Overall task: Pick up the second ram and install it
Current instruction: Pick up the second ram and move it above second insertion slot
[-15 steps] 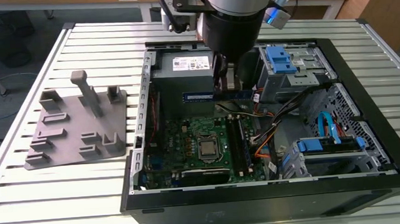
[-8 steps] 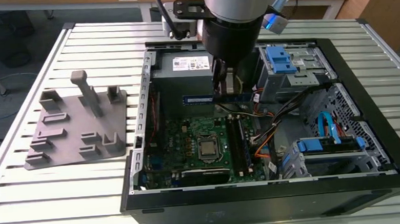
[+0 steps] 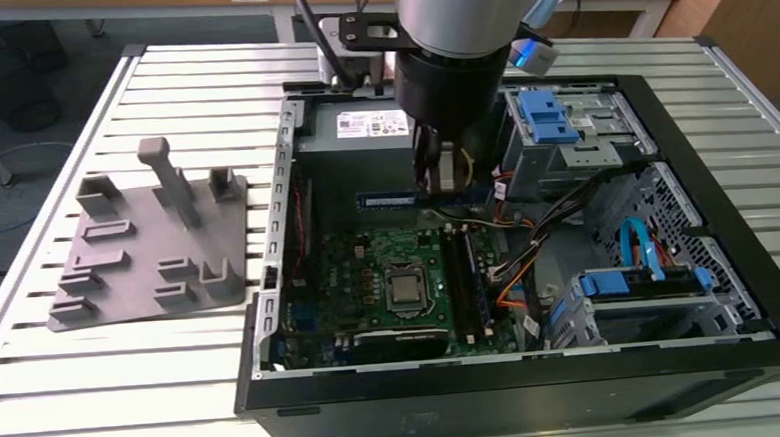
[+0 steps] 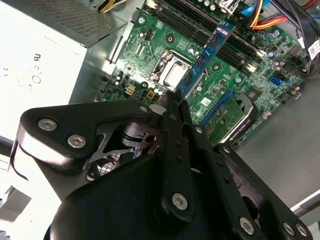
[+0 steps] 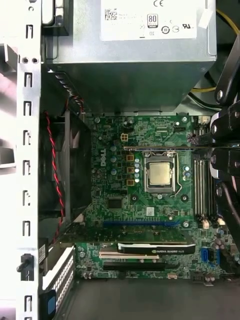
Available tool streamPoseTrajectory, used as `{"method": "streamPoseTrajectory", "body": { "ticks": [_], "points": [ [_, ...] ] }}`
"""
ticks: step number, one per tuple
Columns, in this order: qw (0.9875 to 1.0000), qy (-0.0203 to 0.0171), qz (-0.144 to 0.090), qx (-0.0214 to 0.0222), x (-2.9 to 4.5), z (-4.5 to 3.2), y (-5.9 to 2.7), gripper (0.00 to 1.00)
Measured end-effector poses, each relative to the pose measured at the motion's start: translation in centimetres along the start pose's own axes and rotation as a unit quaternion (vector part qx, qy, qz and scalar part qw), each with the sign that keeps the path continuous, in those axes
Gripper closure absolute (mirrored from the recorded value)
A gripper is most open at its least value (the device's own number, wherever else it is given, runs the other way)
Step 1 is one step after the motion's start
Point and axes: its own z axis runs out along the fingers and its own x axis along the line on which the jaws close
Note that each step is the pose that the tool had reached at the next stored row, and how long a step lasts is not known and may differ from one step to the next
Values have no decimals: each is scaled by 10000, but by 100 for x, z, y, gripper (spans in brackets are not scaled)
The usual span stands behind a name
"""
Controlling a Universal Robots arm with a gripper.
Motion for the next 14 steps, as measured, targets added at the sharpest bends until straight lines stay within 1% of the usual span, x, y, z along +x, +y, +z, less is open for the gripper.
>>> {"method": "streamPoseTrajectory", "body": {
  "ticks": [14],
  "points": [
    [10000,0,0,0,7,140,-5,86]
  ]
}}
